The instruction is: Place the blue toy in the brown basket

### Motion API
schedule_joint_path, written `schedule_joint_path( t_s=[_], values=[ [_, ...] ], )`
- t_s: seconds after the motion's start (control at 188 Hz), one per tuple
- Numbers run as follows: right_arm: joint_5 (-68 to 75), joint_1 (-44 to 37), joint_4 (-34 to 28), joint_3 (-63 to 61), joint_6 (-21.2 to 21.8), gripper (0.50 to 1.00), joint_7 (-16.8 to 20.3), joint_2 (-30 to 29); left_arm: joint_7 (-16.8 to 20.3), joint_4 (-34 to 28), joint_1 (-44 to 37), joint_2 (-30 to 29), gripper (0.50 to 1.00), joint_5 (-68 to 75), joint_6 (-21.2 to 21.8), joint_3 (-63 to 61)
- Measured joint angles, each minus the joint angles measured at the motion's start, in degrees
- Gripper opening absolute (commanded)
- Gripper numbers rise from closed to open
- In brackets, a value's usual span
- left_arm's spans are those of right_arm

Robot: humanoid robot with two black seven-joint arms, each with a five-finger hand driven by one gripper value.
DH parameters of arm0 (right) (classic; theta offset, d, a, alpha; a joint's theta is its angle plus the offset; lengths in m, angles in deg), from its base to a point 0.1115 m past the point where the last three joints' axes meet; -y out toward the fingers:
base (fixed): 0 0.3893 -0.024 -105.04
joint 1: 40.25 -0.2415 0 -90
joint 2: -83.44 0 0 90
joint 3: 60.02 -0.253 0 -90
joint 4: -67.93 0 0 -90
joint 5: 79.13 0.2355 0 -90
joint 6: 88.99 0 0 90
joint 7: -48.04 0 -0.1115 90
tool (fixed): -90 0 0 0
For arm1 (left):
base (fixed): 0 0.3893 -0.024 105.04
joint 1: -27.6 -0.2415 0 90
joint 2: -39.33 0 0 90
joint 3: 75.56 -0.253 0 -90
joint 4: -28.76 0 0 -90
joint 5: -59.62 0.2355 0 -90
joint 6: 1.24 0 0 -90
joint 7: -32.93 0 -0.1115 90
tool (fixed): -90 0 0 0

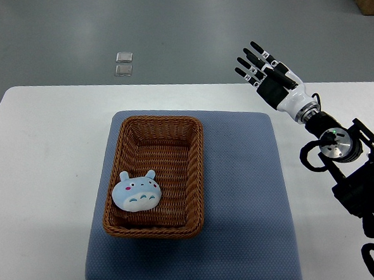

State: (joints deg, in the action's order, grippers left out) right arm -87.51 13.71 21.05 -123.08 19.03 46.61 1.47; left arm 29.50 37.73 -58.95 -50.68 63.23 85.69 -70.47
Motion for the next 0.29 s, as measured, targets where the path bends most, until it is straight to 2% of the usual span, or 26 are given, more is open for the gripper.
schedule_joint_path(
  t_s=[0.293],
  values=[
    [5.3,2.0,0.9,0.0,0.2,0.915,-4.5,-0.3,0.0,0.0,0.0,0.0,1.0,0.0,0.0,0.0]
  ],
)
